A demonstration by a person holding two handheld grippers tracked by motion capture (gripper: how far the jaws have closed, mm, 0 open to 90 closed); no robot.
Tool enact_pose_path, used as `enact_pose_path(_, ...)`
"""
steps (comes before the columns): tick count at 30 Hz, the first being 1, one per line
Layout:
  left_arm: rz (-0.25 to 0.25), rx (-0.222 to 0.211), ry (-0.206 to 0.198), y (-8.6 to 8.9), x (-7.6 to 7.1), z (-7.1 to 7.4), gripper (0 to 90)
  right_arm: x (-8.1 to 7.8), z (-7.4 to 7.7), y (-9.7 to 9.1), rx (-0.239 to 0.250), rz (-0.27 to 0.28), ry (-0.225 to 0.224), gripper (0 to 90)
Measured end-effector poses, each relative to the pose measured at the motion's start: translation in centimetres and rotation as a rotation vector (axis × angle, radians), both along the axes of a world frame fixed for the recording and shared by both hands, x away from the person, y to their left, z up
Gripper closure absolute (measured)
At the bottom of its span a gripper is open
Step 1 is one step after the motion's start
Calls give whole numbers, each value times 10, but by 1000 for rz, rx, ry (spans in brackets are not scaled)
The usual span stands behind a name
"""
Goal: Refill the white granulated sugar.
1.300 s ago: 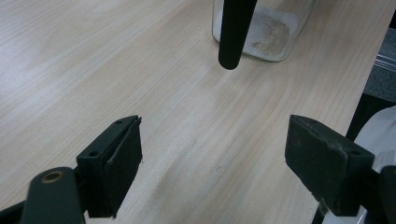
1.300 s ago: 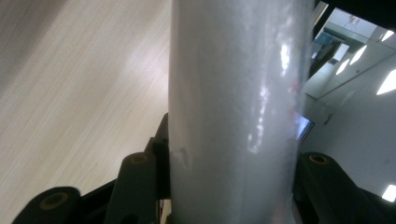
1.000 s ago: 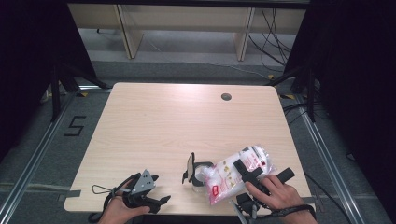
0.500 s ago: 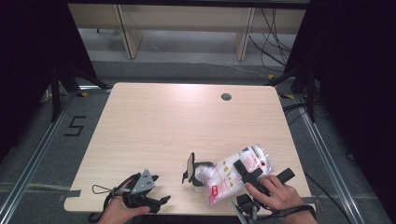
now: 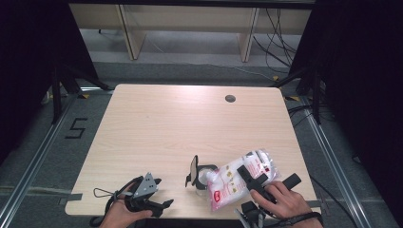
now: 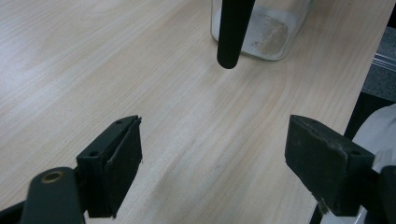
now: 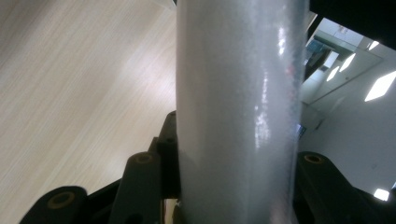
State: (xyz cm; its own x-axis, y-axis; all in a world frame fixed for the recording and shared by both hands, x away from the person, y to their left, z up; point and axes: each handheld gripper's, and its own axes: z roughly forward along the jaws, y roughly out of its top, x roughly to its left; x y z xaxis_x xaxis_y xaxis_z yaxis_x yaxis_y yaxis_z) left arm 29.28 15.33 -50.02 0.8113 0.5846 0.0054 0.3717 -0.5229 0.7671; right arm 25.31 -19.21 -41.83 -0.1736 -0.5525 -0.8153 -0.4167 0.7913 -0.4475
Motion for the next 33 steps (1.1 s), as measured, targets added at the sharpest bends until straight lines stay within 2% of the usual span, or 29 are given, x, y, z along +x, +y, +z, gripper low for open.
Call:
enact_pose_path(1, -8, 5, -6, 0, 0, 0, 185, 1, 1, 0, -18, 15, -6, 607)
enact_pose_path(3, -11, 6, 7, 0, 0, 1, 185, 1, 0, -2, 8, 1, 0, 608)
enact_pose_path(4, -7, 2, -3, 0, 0, 0, 186, 1, -1, -2, 17, -6, 2, 608)
enact_pose_path(5, -5, 9, -3, 0, 0, 0, 186, 3, 0, -2, -12, 18, -5, 608)
enact_pose_path(6, -5, 10, -4, 0, 0, 0, 186, 2, -2, -4, 9, -9, 5, 608)
enact_pose_path(7, -8, 9, -2, 0, 1, -1, 185, 4, -2, -4, 1, 7, 3, 609)
enact_pose_path(8, -5, -3, 1, -1, 0, -1, 185, 4, -4, -5, 27, -14, 15, 611)
enact_pose_path(13, -6, 11, -3, 0, 0, 0, 185, 8, -4, -6, 14, 6, 23, 612)
enact_pose_path(14, -8, 10, -2, 0, 1, -1, 185, 7, -7, -7, 56, -17, 30, 612)
enact_pose_path(15, -9, -6, 5, -1, 0, -1, 185, 7, -6, -7, 47, -18, 27, 612)
enact_pose_path(16, -9, 6, -1, -1, 0, -1, 185, 10, -4, -7, 14, 8, 18, 612)
enact_pose_path(17, -9, 5, -1, -1, 0, -1, 185, 10, -5, -7, 22, 0, 23, 612)
enact_pose_path(18, -9, -8, 4, -2, -1, -1, 185, 9, -7, -8, 59, -21, 34, 612)
enact_pose_path(21, -8, 8, -4, -1, 0, -1, 185, 10, -7, -8, 48, -20, 30, 612)
enact_pose_path(23, -5, 1, 1, -1, 0, -1, 185, 10, -6, -8, 40, -18, 27, 612)
enact_pose_path(24, -5, 1, 1, -1, 0, -1, 185, 12, -5, -7, 9, 8, 19, 612)
enact_pose_path(25, -6, 4, -2, -1, 0, -1, 185, 12, -4, -7, 7, 7, 17, 612)
enact_pose_path(28, -8, -3, 2, -2, -1, -1, 185, 13, -5, -6, 7, 8, 19, 611)
enact_pose_path(29, -8, -3, 2, -2, -1, -1, 185, 11, -7, -7, 46, -25, 31, 611)
enact_pose_path(30, -8, -3, 2, -2, 0, -1, 185, 11, -8, -7, 58, -26, 33, 611)
enact_pose_path(32, -8, 10, -3, -1, 0, -1, 185, 12, -8, -6, 50, -22, 30, 611)
enact_pose_path(33, -7, 1, -1, -1, 0, -1, 185, 13, -8, -6, 40, -26, 28, 611)
